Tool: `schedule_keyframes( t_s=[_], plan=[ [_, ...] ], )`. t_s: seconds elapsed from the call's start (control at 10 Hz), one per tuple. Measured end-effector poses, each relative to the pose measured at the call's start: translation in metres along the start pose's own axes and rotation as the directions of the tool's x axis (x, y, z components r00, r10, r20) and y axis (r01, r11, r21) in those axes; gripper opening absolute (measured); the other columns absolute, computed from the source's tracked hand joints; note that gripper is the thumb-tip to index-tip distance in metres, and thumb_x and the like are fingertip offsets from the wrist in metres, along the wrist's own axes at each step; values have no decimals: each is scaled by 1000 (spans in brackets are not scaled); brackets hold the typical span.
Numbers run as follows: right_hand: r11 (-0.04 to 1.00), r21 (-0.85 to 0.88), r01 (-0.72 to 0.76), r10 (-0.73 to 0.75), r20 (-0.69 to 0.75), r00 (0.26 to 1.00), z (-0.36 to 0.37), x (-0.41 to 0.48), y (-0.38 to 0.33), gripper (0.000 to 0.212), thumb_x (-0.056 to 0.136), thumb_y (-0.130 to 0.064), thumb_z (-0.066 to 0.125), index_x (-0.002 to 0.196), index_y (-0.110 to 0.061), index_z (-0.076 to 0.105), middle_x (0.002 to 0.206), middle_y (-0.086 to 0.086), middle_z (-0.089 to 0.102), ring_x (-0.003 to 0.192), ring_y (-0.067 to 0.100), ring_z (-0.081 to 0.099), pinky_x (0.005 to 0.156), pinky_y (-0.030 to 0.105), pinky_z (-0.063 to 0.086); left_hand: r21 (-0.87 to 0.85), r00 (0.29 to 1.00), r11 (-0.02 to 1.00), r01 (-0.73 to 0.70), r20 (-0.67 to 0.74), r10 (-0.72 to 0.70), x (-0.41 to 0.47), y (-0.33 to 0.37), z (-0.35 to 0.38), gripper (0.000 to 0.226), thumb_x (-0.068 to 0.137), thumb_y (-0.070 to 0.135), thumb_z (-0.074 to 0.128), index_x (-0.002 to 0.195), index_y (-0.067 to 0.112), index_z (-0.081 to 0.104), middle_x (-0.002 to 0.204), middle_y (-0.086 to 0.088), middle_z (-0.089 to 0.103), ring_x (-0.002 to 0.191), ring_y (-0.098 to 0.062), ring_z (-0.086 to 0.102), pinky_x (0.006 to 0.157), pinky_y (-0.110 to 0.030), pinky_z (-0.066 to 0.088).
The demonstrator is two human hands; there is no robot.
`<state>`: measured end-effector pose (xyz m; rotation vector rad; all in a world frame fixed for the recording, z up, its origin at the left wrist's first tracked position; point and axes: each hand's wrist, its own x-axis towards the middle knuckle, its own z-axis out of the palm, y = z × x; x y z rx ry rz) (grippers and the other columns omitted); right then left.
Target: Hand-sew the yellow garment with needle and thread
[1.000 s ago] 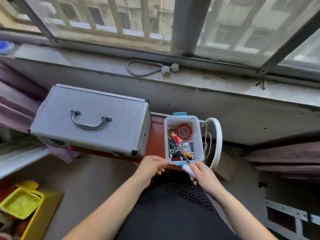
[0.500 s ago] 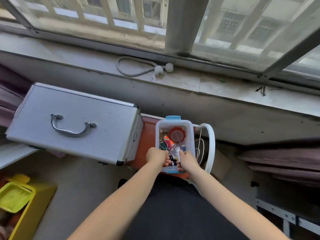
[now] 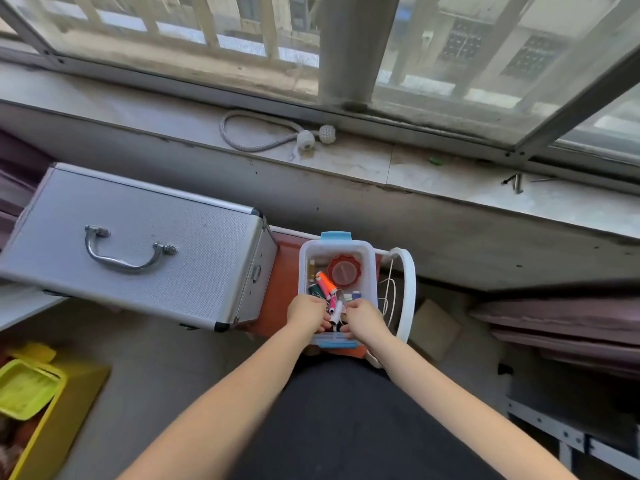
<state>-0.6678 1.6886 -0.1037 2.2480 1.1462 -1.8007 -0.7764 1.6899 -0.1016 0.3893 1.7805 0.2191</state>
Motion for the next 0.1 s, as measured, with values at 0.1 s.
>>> schedule_keyframes(
  t_s=[0.1],
  plan=[
    [998,-12,66,-67,-29,997,-4,-11,4,31,92,-7,32,114,-10,54,93,4,58,80,20,62,76,36,55,10,999,999,-35,40,35,-13,-5,-10,14,96,7,50,95,2,63,66,-7,57,54,-14,53,47,-21,43]
  ],
)
